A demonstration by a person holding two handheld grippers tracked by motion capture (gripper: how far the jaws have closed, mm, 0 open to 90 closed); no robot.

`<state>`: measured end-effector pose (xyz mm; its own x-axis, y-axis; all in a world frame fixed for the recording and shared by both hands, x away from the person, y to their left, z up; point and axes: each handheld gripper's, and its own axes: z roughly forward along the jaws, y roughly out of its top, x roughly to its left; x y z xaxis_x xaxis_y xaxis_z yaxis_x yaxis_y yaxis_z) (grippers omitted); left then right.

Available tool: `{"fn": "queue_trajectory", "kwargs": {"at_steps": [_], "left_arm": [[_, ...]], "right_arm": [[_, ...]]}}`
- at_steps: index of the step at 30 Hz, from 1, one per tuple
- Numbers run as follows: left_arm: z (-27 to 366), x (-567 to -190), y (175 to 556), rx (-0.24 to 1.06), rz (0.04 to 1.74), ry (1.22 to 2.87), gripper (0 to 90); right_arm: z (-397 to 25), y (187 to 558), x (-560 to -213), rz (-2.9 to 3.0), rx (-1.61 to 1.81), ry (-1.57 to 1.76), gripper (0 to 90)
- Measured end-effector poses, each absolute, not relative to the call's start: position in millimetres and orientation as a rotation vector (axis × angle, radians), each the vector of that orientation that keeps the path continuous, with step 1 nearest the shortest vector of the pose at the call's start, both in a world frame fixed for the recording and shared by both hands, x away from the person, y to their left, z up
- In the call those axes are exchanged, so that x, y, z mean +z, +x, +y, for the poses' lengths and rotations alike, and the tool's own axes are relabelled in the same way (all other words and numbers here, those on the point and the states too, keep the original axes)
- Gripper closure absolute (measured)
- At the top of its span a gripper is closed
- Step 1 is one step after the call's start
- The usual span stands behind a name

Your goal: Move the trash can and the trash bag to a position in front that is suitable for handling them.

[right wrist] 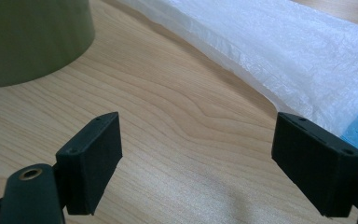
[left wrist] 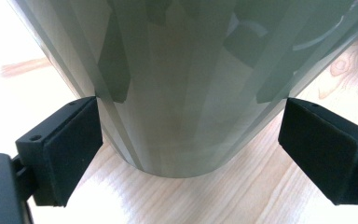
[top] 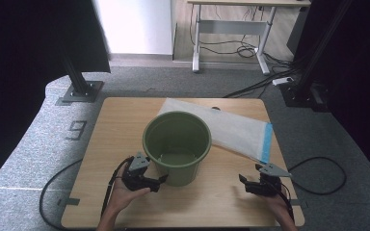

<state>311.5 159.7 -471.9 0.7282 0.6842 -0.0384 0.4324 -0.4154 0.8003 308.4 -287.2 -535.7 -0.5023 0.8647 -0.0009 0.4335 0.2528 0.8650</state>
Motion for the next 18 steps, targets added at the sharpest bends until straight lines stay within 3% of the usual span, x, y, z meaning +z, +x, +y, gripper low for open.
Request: {"fn": "queue_trajectory", "kwargs": {"at_steps": [9,18], "left_arm": [[144,-468,323,0.405,0.844,2.096,7.2],[165,-466,309,0.471,0.900,2.051,13.6]], "right_arm": [[-288,307,-533,2.036,1.217,1.186,15.6],[-290,307,-533,2.030,1.218,1.195,15.7]]}}
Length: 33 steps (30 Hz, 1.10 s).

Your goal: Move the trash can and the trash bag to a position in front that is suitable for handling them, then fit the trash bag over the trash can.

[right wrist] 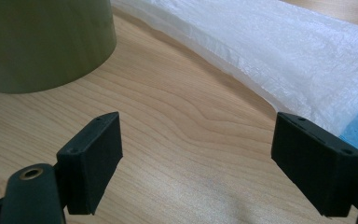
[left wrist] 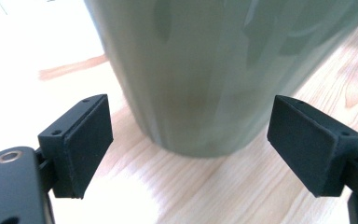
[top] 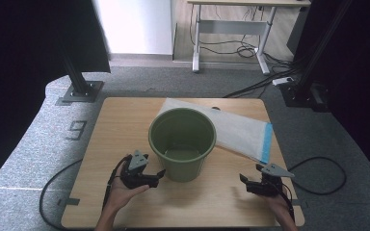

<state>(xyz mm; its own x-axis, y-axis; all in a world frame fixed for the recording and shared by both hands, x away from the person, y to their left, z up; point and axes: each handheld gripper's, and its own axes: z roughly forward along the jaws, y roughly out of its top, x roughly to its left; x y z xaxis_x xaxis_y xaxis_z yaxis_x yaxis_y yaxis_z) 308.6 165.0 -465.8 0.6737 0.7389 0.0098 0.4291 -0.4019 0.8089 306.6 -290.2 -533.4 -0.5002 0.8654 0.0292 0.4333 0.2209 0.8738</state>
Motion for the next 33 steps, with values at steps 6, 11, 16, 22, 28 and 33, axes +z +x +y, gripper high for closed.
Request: {"fn": "queue_trajectory", "kwargs": {"at_steps": [6,11,16,22,28,33], "left_arm": [[186,-469,293,0.491,0.929,2.056,13.3],[197,-472,285,0.494,0.950,2.051,13.1],[208,-477,278,0.500,0.971,2.054,12.9],[214,-482,277,0.502,0.994,2.057,13.1],[218,-487,276,0.482,1.020,2.055,13.6],[225,-498,278,0.494,1.078,2.073,14.0]], "right_arm": [[-288,306,-534,2.038,1.213,1.194,15.7],[-288,306,-535,2.041,1.214,1.190,15.7],[-288,306,-535,2.039,1.210,1.196,15.7],[-287,306,-535,2.034,1.208,1.184,15.9],[-286,306,-535,2.025,1.198,1.183,15.9],[-285,314,-530,2.002,1.172,1.184,16.6]]}}
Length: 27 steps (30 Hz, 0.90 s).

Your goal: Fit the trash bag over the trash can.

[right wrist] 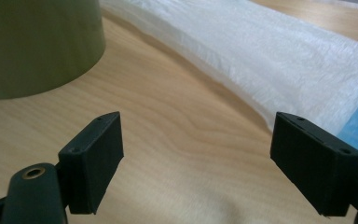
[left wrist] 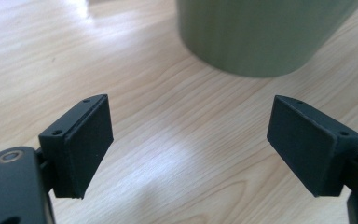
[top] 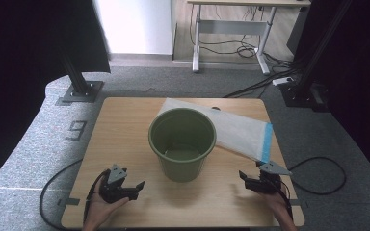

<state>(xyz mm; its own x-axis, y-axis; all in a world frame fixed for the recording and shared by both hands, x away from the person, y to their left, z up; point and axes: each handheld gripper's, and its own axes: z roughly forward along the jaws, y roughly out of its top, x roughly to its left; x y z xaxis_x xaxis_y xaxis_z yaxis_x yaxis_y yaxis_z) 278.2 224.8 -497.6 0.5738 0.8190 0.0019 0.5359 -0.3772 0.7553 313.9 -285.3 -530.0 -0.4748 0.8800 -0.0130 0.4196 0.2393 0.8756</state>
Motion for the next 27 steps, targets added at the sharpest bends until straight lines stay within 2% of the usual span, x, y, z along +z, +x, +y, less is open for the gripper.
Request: {"fn": "queue_trajectory", "kwargs": {"at_steps": [6,12,24,27], "left_arm": [[234,-505,280,0.464,1.121,2.062,14.2],[242,-510,283,0.459,1.188,2.035,14.8],[247,-520,291,0.487,1.284,2.025,17.7],[248,-521,291,0.488,1.287,2.014,17.9]], "right_arm": [[-277,339,-524,2.017,1.156,1.186,17.5],[-260,382,-521,2.029,1.125,1.214,17.5],[-235,415,-538,2.128,1.041,1.186,17.8],[-238,418,-542,2.134,1.026,1.214,22.0]]}}
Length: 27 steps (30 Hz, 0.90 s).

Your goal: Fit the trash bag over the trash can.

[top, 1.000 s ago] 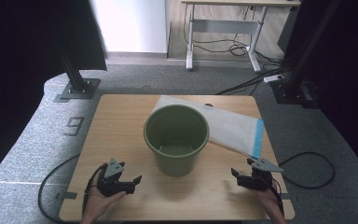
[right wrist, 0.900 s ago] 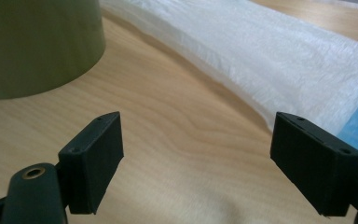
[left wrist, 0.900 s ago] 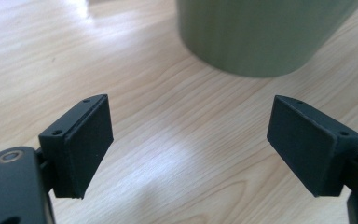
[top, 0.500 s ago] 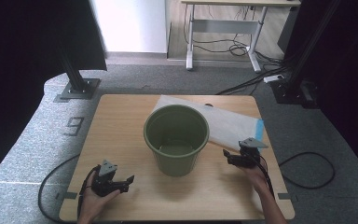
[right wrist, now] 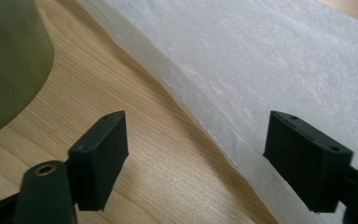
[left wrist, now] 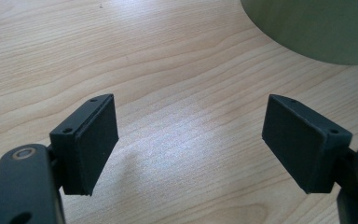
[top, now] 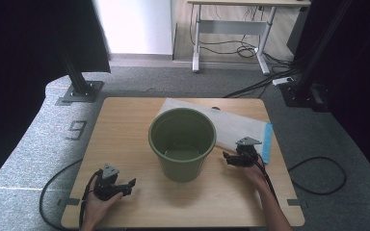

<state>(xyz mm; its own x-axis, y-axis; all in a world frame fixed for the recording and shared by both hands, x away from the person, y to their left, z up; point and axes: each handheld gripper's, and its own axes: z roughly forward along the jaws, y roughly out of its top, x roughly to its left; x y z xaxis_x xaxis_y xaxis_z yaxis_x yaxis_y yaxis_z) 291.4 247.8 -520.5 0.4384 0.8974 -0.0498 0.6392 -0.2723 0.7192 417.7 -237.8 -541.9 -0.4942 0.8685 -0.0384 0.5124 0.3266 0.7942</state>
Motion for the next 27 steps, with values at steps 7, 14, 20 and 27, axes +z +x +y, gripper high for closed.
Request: {"fn": "queue_trajectory", "kwargs": {"at_steps": [7,14,20,27], "left_arm": [[249,-524,292,0.463,1.298,2.000,17.9],[249,-525,293,0.428,1.290,1.988,18.4],[247,-526,293,0.421,1.283,2.003,19.0],[248,-526,294,0.406,1.274,1.998,19.8]], "right_arm": [[-239,419,-548,2.163,0.984,1.248,29.9],[-244,420,-551,2.159,0.984,1.310,51.2],[-267,410,-551,2.093,1.051,1.376,85.2],[-289,375,-545,2.031,1.096,1.407,88.7]]}}
